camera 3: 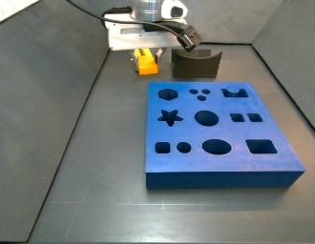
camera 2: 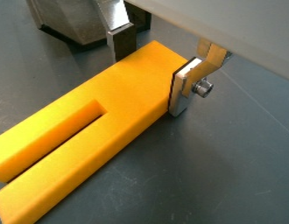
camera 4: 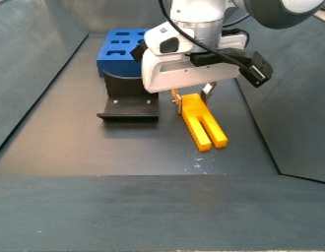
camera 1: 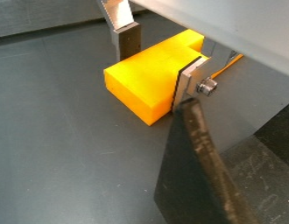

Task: Pick up the double-square object. Move up. Place the double-square object on the fixture. Regrasp the double-square object. Move to above the board. Insert the double-square object.
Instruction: Pick up the double-square object, then move up.

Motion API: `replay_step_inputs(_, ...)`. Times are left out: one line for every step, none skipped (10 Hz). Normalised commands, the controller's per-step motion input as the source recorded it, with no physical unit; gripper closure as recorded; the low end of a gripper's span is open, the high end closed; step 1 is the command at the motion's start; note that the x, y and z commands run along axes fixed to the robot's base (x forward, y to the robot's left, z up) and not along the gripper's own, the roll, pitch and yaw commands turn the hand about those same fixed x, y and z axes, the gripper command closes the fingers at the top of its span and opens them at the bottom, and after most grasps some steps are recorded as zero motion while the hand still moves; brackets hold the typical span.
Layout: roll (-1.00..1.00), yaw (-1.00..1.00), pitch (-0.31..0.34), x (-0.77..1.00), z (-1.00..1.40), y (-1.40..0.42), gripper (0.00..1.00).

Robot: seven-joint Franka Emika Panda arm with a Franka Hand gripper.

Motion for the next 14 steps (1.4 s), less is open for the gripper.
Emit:
replay_step_inputs(0.00, 0.00, 0.000, 0.00, 0.00, 0.00, 1.00)
replay_step_inputs(0.00, 0.00, 0.000, 0.00, 0.00, 0.00, 1.00)
replay_step_inputs(0.00, 0.00, 0.000, 0.00, 0.00, 0.00, 1.00)
replay_step_inputs(0.00, 0.00, 0.000, 0.00, 0.00, 0.00, 1.00)
replay_step_inputs(0.00, 0.00, 0.000, 0.00, 0.00, 0.00, 1.00)
replay_step_inputs(0.00, 0.00, 0.000, 0.00, 0.00, 0.00, 1.00)
replay_step_inputs(0.00, 0.00, 0.000, 0.00, 0.00, 0.00, 1.00)
replay_step_inputs(0.00, 0.00, 0.000, 0.00, 0.83, 0.00, 1.00)
replay_step_inputs(0.00, -0.02, -0.009, 0.01, 0.86, 0.03, 1.00)
replay_step_inputs(0.01, -0.03, 0.012, -0.02, 0.76, 0.04, 1.00)
replay_step_inputs(0.02, -0.03, 0.017, -0.02, 0.66, 0.03, 1.00)
replay_step_inputs(0.02, -0.03, 0.025, -0.02, 0.51, 0.02, 1.00)
replay_step_inputs(0.03, -0.03, 0.028, -0.02, 0.44, 0.01, 1.00)
replay_step_inputs(0.04, -0.03, 0.032, -0.02, 0.24, 0.01, 1.00)
